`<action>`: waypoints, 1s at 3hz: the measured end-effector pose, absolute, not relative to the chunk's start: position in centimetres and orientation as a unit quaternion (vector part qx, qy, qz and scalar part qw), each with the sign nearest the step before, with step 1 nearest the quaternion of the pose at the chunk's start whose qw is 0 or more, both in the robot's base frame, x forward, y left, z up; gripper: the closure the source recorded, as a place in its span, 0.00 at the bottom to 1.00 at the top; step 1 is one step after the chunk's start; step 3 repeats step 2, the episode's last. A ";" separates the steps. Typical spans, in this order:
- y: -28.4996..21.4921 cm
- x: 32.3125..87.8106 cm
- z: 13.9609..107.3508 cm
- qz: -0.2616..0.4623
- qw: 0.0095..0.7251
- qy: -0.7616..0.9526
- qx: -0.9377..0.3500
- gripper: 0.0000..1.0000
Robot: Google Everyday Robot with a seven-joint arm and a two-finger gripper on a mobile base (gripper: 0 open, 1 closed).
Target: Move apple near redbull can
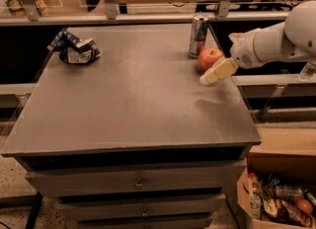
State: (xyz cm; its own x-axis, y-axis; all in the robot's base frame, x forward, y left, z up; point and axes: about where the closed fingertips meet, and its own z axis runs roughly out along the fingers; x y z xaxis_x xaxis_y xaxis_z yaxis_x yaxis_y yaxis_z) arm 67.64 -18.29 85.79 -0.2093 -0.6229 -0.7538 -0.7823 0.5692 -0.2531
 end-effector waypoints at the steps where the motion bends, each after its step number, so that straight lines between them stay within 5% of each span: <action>1: -18.3 66.7 87.6 0.066 0.441 0.771 -0.455 0.00; 3: -18.2 66.6 87.9 0.064 0.442 0.770 -0.455 0.00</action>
Offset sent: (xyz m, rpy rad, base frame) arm -0.0082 0.0000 0.0168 -0.0303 -0.0309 -0.0208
